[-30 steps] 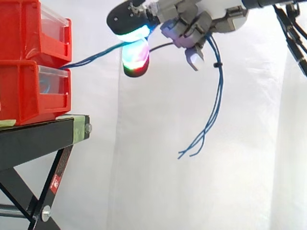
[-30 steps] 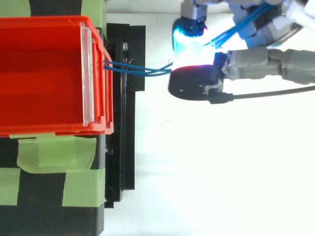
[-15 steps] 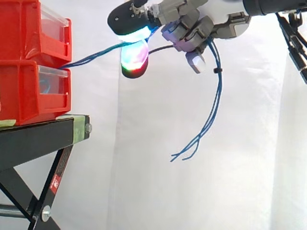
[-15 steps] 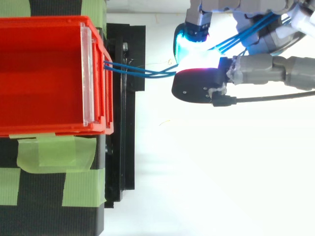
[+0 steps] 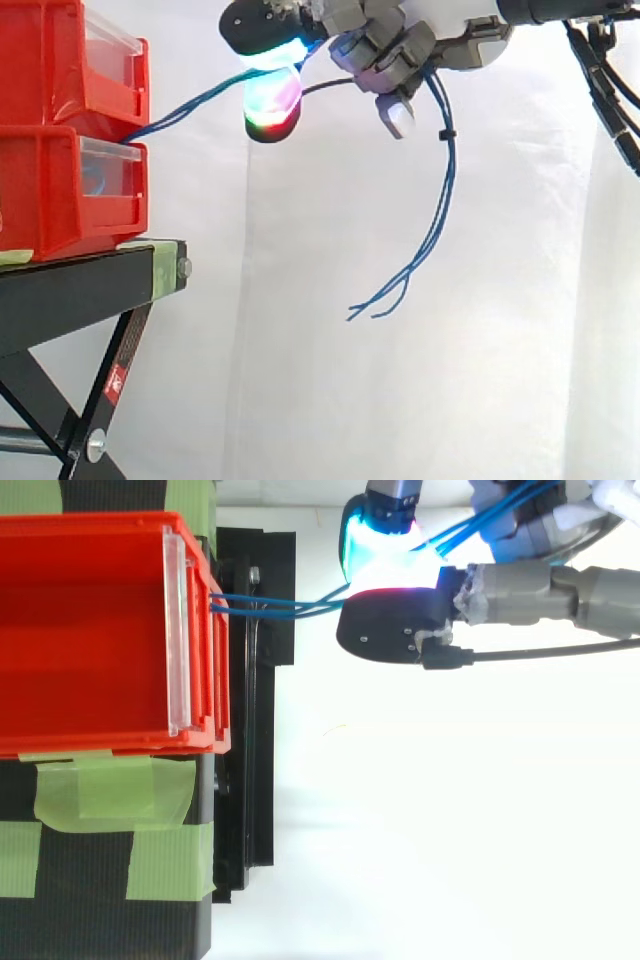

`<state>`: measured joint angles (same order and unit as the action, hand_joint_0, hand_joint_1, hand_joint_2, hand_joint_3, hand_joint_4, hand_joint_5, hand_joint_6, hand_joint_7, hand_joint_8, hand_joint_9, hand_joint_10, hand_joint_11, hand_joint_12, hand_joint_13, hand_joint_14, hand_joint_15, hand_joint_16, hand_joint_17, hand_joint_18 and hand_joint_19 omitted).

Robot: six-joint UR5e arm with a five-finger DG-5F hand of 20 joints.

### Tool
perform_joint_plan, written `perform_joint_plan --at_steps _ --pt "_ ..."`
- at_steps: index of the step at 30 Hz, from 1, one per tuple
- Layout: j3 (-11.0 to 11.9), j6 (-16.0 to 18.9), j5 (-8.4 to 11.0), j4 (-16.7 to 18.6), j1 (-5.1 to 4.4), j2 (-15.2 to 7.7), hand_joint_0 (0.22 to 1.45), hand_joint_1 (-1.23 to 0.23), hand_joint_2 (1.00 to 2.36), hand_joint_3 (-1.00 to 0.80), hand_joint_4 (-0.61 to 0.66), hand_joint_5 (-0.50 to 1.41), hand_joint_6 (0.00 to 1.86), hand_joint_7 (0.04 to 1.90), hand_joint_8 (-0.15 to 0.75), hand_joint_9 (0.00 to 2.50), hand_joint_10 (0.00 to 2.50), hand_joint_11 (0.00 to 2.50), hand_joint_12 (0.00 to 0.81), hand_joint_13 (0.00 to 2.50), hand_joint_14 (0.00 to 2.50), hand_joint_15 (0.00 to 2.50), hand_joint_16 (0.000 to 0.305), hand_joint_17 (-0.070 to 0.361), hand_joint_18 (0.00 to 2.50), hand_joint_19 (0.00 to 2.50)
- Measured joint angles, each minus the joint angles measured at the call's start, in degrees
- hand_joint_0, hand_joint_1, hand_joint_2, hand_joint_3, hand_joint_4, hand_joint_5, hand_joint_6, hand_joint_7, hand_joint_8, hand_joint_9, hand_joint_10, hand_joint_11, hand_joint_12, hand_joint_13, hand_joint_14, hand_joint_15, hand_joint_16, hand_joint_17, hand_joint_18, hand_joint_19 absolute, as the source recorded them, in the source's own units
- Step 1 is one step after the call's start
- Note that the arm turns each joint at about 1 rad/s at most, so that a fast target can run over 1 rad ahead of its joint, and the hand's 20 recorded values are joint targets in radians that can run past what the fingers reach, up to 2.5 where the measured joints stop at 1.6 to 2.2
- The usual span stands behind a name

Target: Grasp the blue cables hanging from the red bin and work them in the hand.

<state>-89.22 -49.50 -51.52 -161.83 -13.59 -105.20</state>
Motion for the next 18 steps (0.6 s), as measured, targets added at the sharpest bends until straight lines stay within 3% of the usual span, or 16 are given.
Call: perform_joint_plan --at_steps 1,3,7,9,14,18 --pt "0.0 -0.1 -0.32 0.2 0.06 0.0 0.95 -0.58 1.00 0.07 0.33 0.45 0.00 1.34 0.447 0.88 2.50 2.50 0.572 1.24 2.50 1.83 0.067 0.151 1.56 0.35" --pt "0.0 -0.5 -1.20 0.5 0.17 0.0 0.88 -0.51 1.00 -0.18 0.38 0.43 0.01 1.26 0.457 0.88 2.50 2.50 0.581 1.25 2.50 1.83 0.073 0.165 1.56 0.24" --pt "0.0 -1.6 -2.83 0.6 0.35 0.0 0.86 -0.48 1.01 -0.29 0.41 0.41 0.01 1.19 0.469 0.86 2.50 2.50 0.577 1.22 2.50 1.79 0.069 0.156 1.52 0.25" --pt "0.1 -1.9 -3.48 0.6 0.45 0.0 0.89 -0.51 1.01 -0.22 0.40 0.40 0.01 1.19 0.476 0.86 2.50 2.50 0.576 1.22 2.50 1.77 0.066 0.148 1.50 0.27" --pt "0.1 -2.4 -5.31 0.5 0.70 0.4 0.99 -0.59 1.02 0.29 0.38 0.42 0.01 1.19 0.469 0.86 2.50 2.50 0.589 1.22 2.50 1.81 0.062 0.140 1.51 0.32" --pt "0.1 -2.7 -5.77 0.4 0.81 0.6 0.93 -0.57 1.27 0.29 0.38 0.43 0.01 1.21 0.491 0.86 2.50 2.50 0.584 1.21 2.50 1.79 0.062 0.140 1.50 0.31"
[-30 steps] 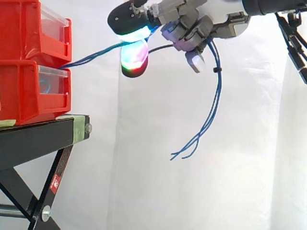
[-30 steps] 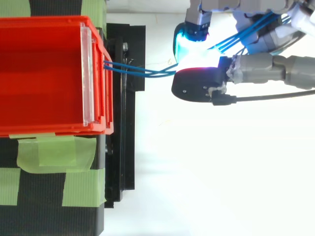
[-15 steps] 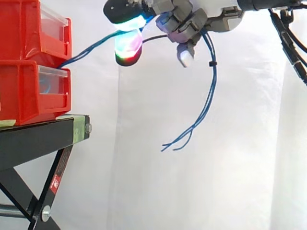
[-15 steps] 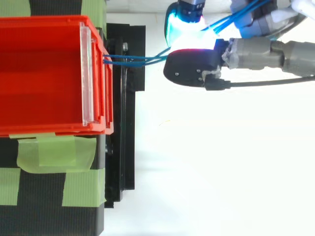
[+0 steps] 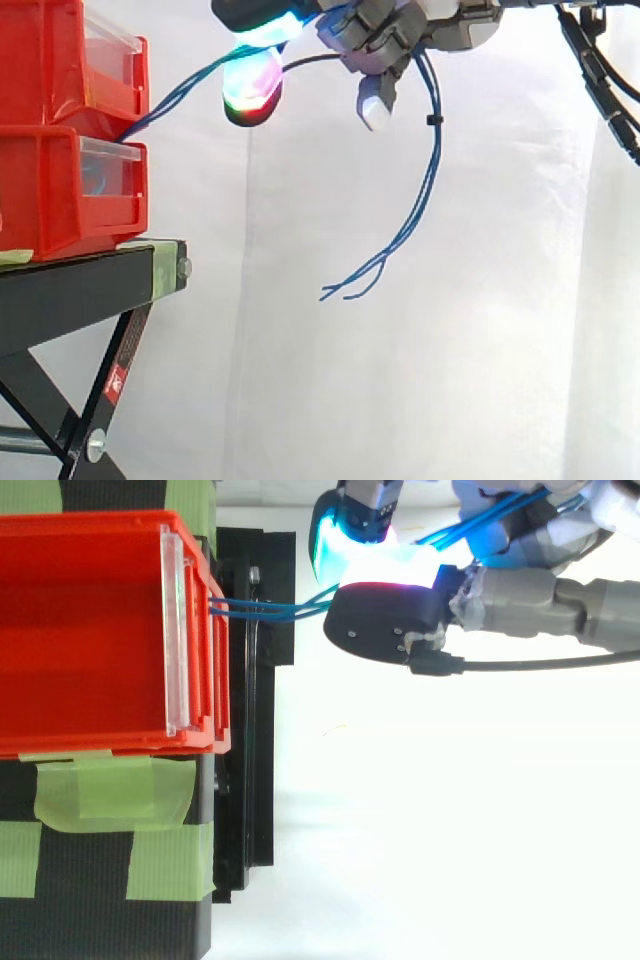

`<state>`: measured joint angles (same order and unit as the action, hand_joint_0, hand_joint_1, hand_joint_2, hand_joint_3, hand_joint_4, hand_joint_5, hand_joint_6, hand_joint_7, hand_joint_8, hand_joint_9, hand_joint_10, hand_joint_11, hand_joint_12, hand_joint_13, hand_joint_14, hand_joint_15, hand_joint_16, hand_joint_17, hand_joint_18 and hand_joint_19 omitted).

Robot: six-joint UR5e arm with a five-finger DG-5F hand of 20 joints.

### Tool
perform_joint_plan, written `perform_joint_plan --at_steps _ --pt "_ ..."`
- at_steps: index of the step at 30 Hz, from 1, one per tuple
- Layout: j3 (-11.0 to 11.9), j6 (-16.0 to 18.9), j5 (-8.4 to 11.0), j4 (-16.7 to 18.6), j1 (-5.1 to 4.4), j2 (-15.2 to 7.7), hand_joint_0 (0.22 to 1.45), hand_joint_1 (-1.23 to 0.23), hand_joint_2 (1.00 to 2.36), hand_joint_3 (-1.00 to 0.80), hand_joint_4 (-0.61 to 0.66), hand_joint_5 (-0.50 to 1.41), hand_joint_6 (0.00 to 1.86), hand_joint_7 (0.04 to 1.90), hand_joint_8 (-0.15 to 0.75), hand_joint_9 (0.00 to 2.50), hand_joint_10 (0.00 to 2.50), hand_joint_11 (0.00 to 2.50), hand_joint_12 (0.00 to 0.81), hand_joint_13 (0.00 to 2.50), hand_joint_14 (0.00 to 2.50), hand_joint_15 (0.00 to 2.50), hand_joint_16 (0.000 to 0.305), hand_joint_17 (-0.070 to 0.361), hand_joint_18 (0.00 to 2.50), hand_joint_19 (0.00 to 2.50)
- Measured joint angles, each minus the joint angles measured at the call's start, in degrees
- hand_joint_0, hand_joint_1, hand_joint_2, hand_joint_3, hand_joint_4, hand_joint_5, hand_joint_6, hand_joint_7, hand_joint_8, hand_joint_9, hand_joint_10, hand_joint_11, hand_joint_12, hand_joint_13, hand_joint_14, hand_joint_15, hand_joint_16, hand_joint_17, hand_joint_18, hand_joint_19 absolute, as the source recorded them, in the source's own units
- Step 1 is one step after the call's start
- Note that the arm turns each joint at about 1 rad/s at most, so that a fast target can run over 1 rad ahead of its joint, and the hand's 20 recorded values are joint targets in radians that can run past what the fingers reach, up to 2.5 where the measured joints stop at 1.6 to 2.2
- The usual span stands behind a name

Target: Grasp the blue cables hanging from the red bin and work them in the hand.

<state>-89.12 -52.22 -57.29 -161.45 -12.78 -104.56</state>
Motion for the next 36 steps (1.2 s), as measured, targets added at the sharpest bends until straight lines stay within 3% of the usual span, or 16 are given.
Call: perform_joint_plan --at_steps 3,7,8,9,10,11,13,15,16,18,20,23,24,27,32,36 --pt "0.0 -0.1 -0.13 -0.1 0.05 0.1 0.88 -0.54 1.53 0.29 0.37 0.44 0.01 1.21 0.483 0.83 2.50 2.50 0.582 1.21 2.50 1.79 0.062 0.139 1.48 0.28" --pt "0.0 -0.2 -0.18 -0.2 0.20 0.1 0.85 -0.57 1.66 0.26 0.37 0.43 0.01 1.22 0.465 0.73 2.50 2.50 0.588 1.17 2.50 1.79 0.063 0.142 1.44 0.28" --pt "0.0 -0.2 -0.18 -0.2 0.24 0.1 0.84 -0.63 1.57 0.23 0.38 0.42 0.01 1.21 0.467 0.70 2.50 2.50 0.590 1.16 2.50 1.78 0.067 0.150 1.47 0.26" --pt "0.0 -0.3 -0.18 -0.2 0.28 0.1 0.90 -0.70 1.26 0.28 0.39 0.39 0.01 1.20 0.466 0.67 2.50 2.50 0.594 1.14 2.50 1.77 0.067 0.150 1.46 0.26" --pt "0.0 -0.3 -0.19 -0.2 0.32 0.1 0.93 -0.73 1.08 0.24 0.40 0.37 0.01 1.19 0.470 0.65 2.50 2.50 0.600 1.13 2.50 1.78 0.068 0.152 1.45 0.26" --pt "0.0 -0.4 -0.19 -0.2 0.34 0.1 0.93 -0.73 1.01 0.11 0.38 0.35 0.01 1.19 0.476 0.60 2.50 2.50 0.599 1.08 2.50 1.76 0.065 0.146 1.39 0.29" --pt "0.0 -0.4 -0.19 -0.2 0.40 0.1 0.94 -0.74 1.01 -0.04 0.37 0.32 0.01 1.18 0.473 0.53 2.50 2.50 0.596 1.02 2.50 1.76 0.061 0.137 1.33 0.33" --pt "0.0 -0.4 -0.19 -0.2 0.45 0.1 1.01 -0.74 1.00 0.27 0.36 0.31 0.01 1.17 0.468 0.47 2.50 2.50 0.588 0.98 2.50 1.75 0.058 0.132 1.26 0.36" --pt "0.0 -0.4 -0.19 -0.2 0.48 0.1 1.03 -0.74 1.01 0.33 0.36 0.31 0.01 1.18 0.465 0.47 2.50 2.50 0.585 0.97 2.50 1.74 0.058 0.130 1.24 0.36" --pt "0.0 -0.3 -0.19 -0.2 0.58 0.1 1.04 -0.73 1.06 0.41 0.37 0.31 0.01 1.17 0.458 0.45 2.50 2.50 0.581 0.96 2.50 1.73 0.056 0.125 1.18 0.36" --pt "0.0 -0.3 -0.24 -0.2 0.67 0.2 0.91 -0.67 1.38 0.25 0.38 0.32 0.01 1.16 0.455 0.46 2.50 2.50 0.582 0.97 2.50 1.74 0.061 0.137 1.23 0.32" --pt "0.0 -0.3 -0.47 -0.2 0.77 0.2 0.81 -0.62 1.58 0.13 0.40 0.30 0.01 1.14 0.466 0.44 2.50 2.50 0.586 0.96 2.50 1.72 0.067 0.150 1.24 0.25" --pt "0.0 -0.3 -0.58 -0.2 0.79 0.1 0.81 -0.62 1.57 0.14 0.39 0.30 0.01 1.14 0.467 0.44 2.50 2.50 0.589 0.96 2.50 1.71 0.067 0.150 1.23 0.25" --pt "0.0 -0.3 -0.98 -0.2 0.89 0.2 0.70 -0.54 1.88 0.05 0.41 0.28 0.01 1.11 0.489 0.36 2.50 2.50 0.595 0.91 2.50 1.69 0.072 0.162 1.16 0.20" --pt "0.0 -0.3 -1.22 -0.1 0.99 0.1 0.65 -0.55 1.98 0.01 0.41 0.21 0.01 1.10 0.508 0.16 2.50 2.50 0.601 0.79 2.50 1.67 0.075 0.169 1.08 0.14" --pt "0.0 -0.3 -1.24 0.0 1.05 0.1 0.70 -0.60 1.87 0.09 0.38 0.18 0.01 1.10 0.495 0.06 2.50 2.50 0.593 0.72 2.50 1.64 0.071 0.160 1.01 0.14"
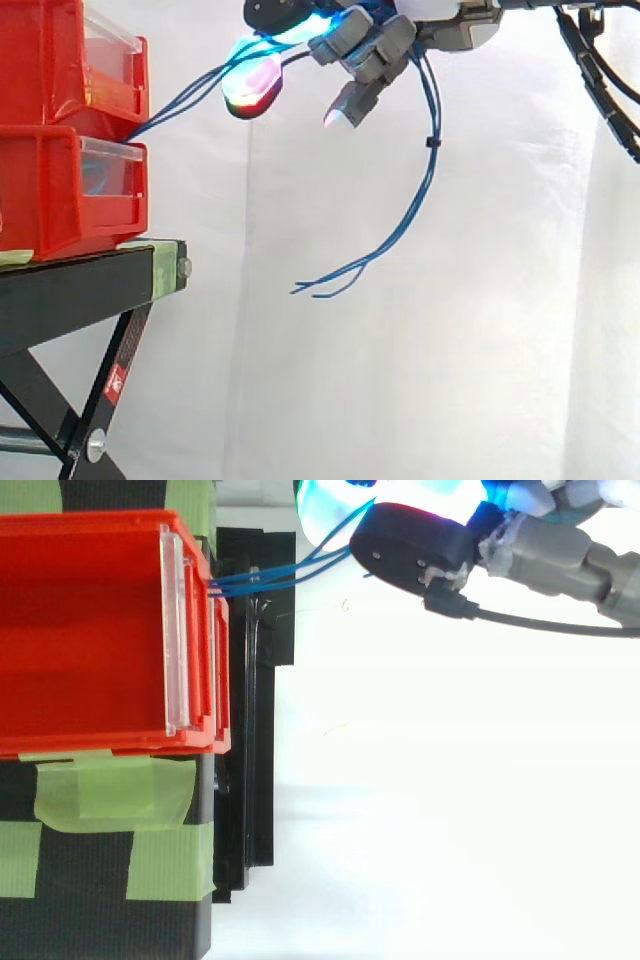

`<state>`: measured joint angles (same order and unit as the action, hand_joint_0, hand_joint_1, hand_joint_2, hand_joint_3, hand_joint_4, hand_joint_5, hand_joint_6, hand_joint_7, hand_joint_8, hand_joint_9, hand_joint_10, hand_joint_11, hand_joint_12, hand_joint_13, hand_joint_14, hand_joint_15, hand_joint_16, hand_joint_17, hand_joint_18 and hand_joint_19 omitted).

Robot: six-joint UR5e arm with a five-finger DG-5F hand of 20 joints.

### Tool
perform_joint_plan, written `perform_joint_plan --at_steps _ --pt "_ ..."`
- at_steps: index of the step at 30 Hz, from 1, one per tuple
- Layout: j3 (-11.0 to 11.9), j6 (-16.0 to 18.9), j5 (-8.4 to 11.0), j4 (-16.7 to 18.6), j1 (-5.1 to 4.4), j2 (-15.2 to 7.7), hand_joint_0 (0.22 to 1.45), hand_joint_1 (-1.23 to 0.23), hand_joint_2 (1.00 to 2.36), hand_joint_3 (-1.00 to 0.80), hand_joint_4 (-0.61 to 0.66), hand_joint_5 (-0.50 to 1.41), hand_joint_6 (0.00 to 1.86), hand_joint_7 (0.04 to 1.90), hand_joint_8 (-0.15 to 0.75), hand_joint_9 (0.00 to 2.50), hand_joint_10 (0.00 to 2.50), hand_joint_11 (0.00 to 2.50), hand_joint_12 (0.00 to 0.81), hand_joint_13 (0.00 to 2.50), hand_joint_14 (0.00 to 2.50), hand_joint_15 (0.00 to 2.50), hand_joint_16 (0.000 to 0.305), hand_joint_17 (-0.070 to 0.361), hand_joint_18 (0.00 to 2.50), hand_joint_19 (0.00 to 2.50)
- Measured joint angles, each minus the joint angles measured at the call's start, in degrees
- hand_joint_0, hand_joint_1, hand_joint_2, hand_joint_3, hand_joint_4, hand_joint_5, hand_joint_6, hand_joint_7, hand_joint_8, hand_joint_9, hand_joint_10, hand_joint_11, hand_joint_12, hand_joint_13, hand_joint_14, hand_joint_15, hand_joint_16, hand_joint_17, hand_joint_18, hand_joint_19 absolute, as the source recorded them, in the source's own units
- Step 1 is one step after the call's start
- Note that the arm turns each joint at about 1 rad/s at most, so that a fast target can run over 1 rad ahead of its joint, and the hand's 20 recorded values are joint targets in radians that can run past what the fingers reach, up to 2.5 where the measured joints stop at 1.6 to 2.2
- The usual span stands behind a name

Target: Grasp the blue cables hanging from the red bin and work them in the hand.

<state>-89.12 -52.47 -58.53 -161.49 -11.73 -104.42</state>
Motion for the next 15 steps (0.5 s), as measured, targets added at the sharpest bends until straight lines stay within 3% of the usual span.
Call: perform_joint_plan --at_steps 6,7,9,12,15 --pt "0.0 0.0 -0.01 0.0 0.04 0.0 0.80 -0.62 1.84 0.22 0.32 0.17 0.01 1.10 0.465 0.03 2.50 2.50 0.557 0.65 2.50 1.62 0.058 0.131 0.88 0.28" --pt "0.0 0.0 -0.01 0.0 0.06 0.0 0.78 -0.60 1.94 0.18 0.31 0.18 0.01 1.10 0.458 0.01 2.50 2.50 0.554 0.65 2.50 1.58 0.057 0.129 0.86 0.20" --pt "0.0 0.0 0.01 0.0 0.11 0.0 0.80 -0.60 1.96 0.21 0.30 0.18 0.01 1.10 0.452 0.01 2.50 2.50 0.547 0.63 2.50 1.58 0.055 0.124 0.82 0.23" --pt "0.0 0.0 0.08 0.0 0.20 0.0 0.85 -0.65 1.88 0.22 0.27 0.19 0.01 1.11 0.434 0.00 2.50 2.50 0.533 0.59 2.50 1.62 0.052 0.116 0.76 0.26" --pt "0.0 0.1 0.17 0.0 0.30 0.0 0.94 -0.76 1.54 0.20 0.24 0.17 0.01 1.11 0.424 0.00 2.50 2.50 0.524 0.53 2.50 1.63 0.049 0.110 0.70 0.33"
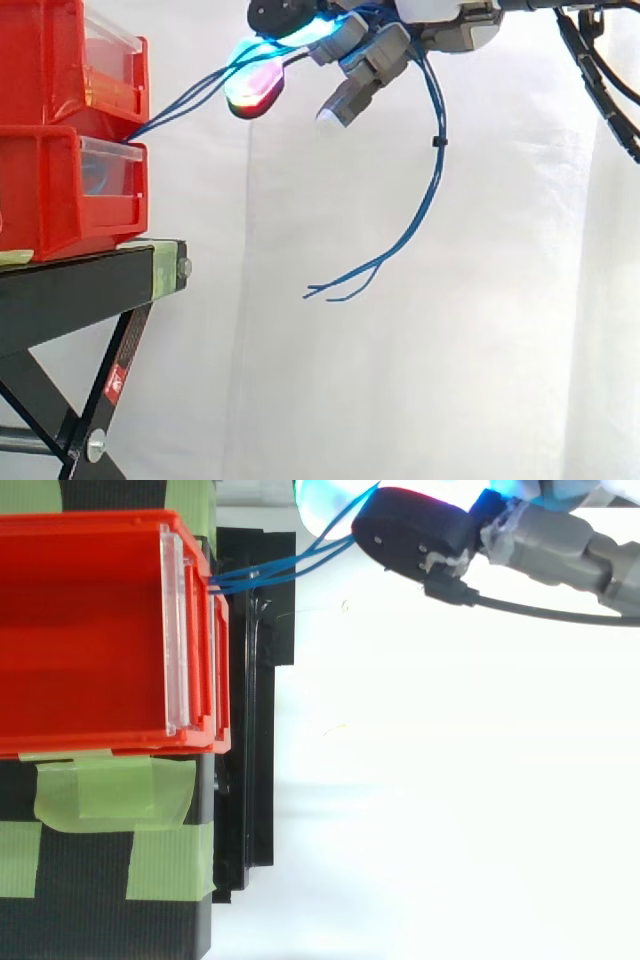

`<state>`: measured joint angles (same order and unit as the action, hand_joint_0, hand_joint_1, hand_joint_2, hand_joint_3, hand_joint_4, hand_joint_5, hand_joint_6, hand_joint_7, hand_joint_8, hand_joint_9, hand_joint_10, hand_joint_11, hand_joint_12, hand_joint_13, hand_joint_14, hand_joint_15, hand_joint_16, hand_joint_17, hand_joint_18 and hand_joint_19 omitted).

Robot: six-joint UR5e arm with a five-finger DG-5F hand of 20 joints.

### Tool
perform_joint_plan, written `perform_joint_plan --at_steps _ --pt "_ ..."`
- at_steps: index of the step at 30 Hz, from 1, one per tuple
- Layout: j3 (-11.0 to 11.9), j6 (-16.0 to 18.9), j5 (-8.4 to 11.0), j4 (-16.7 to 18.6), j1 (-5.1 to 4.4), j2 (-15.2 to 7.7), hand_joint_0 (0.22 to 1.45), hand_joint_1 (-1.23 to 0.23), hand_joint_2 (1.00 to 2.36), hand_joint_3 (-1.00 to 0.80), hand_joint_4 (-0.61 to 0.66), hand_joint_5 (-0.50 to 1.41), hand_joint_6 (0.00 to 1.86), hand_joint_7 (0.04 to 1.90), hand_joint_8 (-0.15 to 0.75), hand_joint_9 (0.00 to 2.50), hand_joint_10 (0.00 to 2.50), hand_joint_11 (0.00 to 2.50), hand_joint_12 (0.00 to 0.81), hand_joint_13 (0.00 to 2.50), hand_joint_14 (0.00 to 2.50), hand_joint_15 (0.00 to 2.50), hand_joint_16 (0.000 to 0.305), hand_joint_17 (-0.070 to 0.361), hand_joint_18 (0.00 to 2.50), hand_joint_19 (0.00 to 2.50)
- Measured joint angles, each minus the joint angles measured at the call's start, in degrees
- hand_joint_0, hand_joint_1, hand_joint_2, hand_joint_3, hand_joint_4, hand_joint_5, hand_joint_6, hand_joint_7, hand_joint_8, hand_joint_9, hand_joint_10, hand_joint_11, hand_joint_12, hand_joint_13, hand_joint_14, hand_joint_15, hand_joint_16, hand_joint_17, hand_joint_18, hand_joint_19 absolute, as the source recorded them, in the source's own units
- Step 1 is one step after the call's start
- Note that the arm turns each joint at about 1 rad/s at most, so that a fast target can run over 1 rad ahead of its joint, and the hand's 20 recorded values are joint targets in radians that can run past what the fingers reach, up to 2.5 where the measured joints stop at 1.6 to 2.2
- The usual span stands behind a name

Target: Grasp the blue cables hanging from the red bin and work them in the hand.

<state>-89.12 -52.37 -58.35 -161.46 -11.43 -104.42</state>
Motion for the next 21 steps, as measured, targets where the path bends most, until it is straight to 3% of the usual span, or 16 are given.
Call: perform_joint_plan --at_steps 5,9,15,21 --pt "0.0 0.5 0.09 0.0 0.07 0.0 1.12 -0.82 1.00 0.17 0.23 0.11 0.01 1.10 0.391 0.00 2.50 2.50 0.491 0.41 2.50 1.70 0.041 0.093 0.71 0.72" --pt "0.0 2.1 0.27 -0.1 0.10 0.0 1.11 -0.83 1.01 0.05 0.23 0.09 0.01 1.10 0.376 0.00 2.50 2.50 0.467 0.37 2.50 1.70 0.038 0.085 0.76 1.03" --pt "0.0 5.6 0.61 -0.5 0.01 0.3 1.12 -0.82 1.00 0.23 0.23 0.10 0.01 1.11 0.372 0.00 2.50 2.50 0.456 0.35 2.50 1.63 0.036 0.082 0.75 1.11" --pt "0.0 7.2 1.30 -2.2 -0.24 1.2 1.08 -0.81 1.01 -0.06 0.25 0.11 0.01 1.11 0.374 0.00 2.50 2.50 0.458 0.40 2.50 1.66 0.036 0.082 0.87 1.29"
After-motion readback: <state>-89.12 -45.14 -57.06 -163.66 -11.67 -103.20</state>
